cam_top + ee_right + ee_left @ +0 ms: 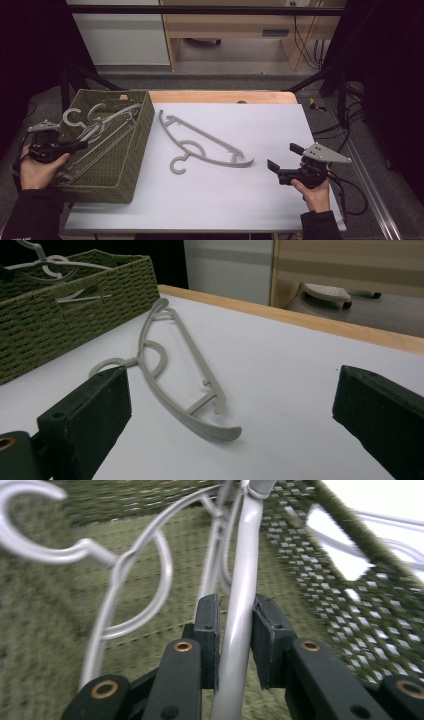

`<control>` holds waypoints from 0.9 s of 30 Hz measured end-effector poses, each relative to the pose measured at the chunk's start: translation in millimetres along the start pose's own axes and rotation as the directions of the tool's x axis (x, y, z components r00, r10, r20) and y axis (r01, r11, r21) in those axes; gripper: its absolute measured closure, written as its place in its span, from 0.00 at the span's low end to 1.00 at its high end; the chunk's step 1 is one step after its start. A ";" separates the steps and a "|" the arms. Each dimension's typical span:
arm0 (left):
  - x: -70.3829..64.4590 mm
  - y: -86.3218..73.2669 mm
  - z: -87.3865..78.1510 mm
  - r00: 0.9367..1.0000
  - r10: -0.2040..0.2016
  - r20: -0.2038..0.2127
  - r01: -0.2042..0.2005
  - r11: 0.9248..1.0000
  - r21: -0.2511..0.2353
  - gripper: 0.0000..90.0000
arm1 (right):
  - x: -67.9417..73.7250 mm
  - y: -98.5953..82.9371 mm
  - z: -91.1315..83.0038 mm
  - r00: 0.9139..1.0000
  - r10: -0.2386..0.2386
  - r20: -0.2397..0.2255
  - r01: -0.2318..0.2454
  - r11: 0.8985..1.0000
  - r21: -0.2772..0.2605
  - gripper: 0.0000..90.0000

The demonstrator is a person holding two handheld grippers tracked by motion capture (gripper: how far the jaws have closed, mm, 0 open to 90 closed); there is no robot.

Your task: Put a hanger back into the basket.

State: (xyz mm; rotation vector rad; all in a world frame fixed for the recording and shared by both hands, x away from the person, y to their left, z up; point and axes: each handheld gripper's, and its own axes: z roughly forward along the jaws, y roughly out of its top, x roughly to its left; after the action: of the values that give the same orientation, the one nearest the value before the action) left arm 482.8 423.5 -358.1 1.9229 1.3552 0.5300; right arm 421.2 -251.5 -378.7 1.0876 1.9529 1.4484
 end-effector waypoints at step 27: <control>-22.3 12.4 -12.3 0.989 0.016 -0.146 -0.033 0.993 -0.110 0.59 | 0.6 0.1 0.3 1.000 0.000 -0.005 0.000 1.000 -0.003 0.03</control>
State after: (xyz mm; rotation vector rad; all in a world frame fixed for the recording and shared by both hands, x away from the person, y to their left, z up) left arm 474.1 404.3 -339.2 1.8411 1.3629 0.7551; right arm 421.1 -250.8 -378.7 1.0838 1.9533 1.4550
